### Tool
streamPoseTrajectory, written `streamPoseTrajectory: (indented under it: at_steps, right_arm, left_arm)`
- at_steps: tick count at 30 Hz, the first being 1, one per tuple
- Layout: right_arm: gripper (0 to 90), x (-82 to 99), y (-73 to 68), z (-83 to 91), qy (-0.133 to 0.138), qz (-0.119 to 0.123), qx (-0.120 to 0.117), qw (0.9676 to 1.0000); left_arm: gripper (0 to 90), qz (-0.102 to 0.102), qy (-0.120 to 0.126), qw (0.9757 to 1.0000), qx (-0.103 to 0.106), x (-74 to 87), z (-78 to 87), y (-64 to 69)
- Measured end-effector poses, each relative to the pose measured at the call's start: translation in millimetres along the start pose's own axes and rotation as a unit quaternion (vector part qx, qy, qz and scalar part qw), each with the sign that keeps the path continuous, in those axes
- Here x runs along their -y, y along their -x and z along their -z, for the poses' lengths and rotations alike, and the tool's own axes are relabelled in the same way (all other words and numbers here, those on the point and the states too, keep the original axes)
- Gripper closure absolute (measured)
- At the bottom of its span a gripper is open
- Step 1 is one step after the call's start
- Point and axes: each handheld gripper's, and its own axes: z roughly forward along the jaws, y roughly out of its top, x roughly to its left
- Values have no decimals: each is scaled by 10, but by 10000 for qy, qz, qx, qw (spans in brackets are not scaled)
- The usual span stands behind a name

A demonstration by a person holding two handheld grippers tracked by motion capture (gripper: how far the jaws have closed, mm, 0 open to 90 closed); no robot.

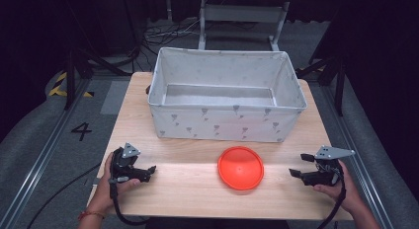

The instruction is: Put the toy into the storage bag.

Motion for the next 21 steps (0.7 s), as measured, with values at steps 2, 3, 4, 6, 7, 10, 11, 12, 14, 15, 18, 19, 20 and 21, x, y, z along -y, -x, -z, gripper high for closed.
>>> streamPoseTrajectory:
  at_steps: [2,3,4,6,7,10,11,12,14,15,18,19,20,21]
  right_arm:
    - [213,-140,-94,-69,-86,185,-51,9998]
    - [213,-140,-94,-69,-86,185,-51,9998]
    - [213,-185,-119,-97,-104,232,-83,9996]
    - [213,-290,-160,-157,-121,235,-247,9993]
    - [212,-343,-182,-191,-131,255,-300,9991]
    - [211,-481,-232,-326,-116,285,-498,9983]
    - [208,-520,-261,-375,-141,345,-537,9979]
    - [207,-553,-287,-425,-155,382,-605,9973]
    - [203,-612,-339,-525,-215,426,-717,9963]
    - [201,-644,-374,-580,-250,485,-764,9956]
    - [196,-695,-426,-699,-315,515,-867,9944]
    - [195,-707,-440,-748,-350,548,-871,9941]
    - [195,-717,-457,-812,-412,575,-897,9935]
    - [195,-723,-470,-863,-457,568,-931,9930]
  left_arm:
    - [2,7,10,10000,-11,-14,-13,-3]
    - [2,7,10,10000,-11,-14,-13,-3]
    - [2,4,10,10000,-2,-14,-15,-4]
    - [2,4,11,10000,0,-14,-15,-4]
    - [2,2,10,10000,-1,-14,-15,-4]
    - [2,2,9,10000,-2,-14,-15,-4]
    - [2,1,8,10000,0,-14,-14,-5]
    - [2,1,8,10000,-1,-14,-14,-5]
    - [2,0,8,10000,0,-14,-15,-5]
    - [2,1,9,10000,0,-14,-14,-5]
    - [2,2,9,10000,-1,-14,-14,-4]
    - [2,2,8,10000,0,-14,-14,-4]
    - [2,2,8,10000,-1,-14,-14,-4]
    - [2,1,7,10000,-2,-14,-14,-4]
